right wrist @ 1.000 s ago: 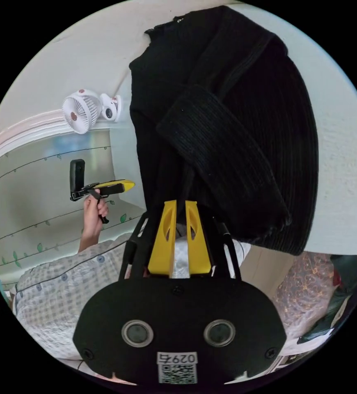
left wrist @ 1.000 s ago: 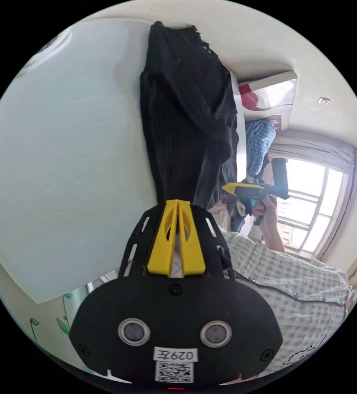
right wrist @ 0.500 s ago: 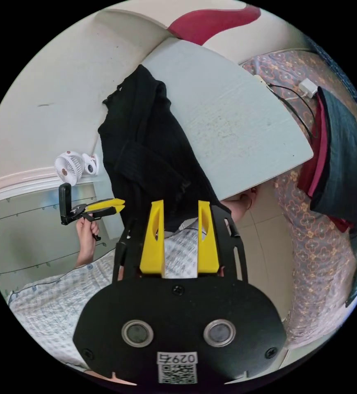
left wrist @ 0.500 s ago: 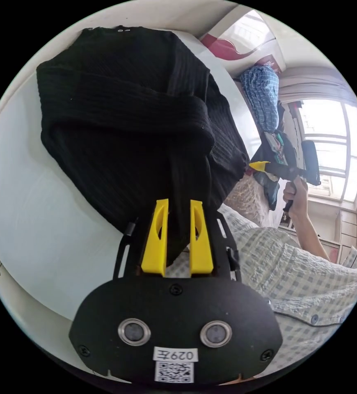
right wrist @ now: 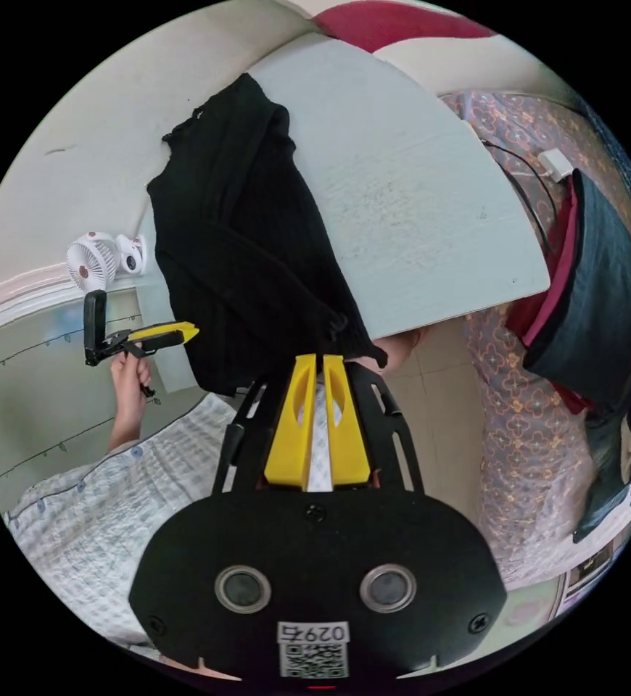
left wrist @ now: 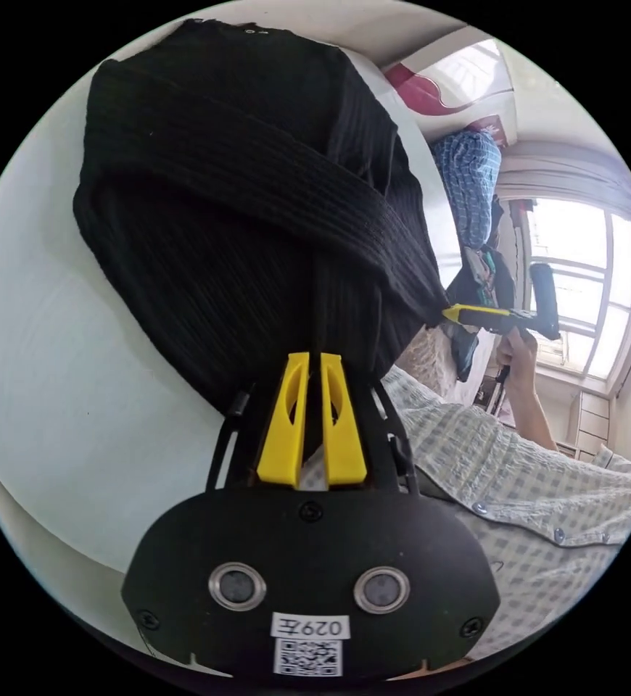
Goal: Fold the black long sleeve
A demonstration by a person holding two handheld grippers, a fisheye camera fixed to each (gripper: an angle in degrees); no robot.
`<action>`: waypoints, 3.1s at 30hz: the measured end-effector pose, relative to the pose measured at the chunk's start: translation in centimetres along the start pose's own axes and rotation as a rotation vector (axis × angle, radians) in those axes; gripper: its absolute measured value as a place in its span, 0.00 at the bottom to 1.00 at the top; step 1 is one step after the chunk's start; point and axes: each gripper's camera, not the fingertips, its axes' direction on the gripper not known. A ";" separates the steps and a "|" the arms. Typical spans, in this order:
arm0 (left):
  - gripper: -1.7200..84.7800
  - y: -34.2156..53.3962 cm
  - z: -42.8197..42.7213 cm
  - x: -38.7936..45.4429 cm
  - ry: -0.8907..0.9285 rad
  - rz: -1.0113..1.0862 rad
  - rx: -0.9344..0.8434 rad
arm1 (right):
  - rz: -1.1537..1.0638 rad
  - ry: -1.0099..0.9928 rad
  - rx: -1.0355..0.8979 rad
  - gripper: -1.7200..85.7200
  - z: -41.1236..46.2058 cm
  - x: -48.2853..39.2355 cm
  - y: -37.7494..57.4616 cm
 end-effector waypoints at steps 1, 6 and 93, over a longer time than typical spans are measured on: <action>0.02 0.4 -1.6 -0.1 -0.018 -0.020 0.060 | 0.031 0.009 0.014 0.02 -0.5 0.4 0.3; 0.03 -0.6 -7.3 -1.3 -0.114 -0.077 0.239 | 0.017 0.006 0.134 0.02 -3.4 0.0 0.8; 0.15 11.2 -23.2 -13.1 -0.233 -0.272 0.222 | -0.300 -0.250 0.198 0.03 -28.1 -6.5 -17.5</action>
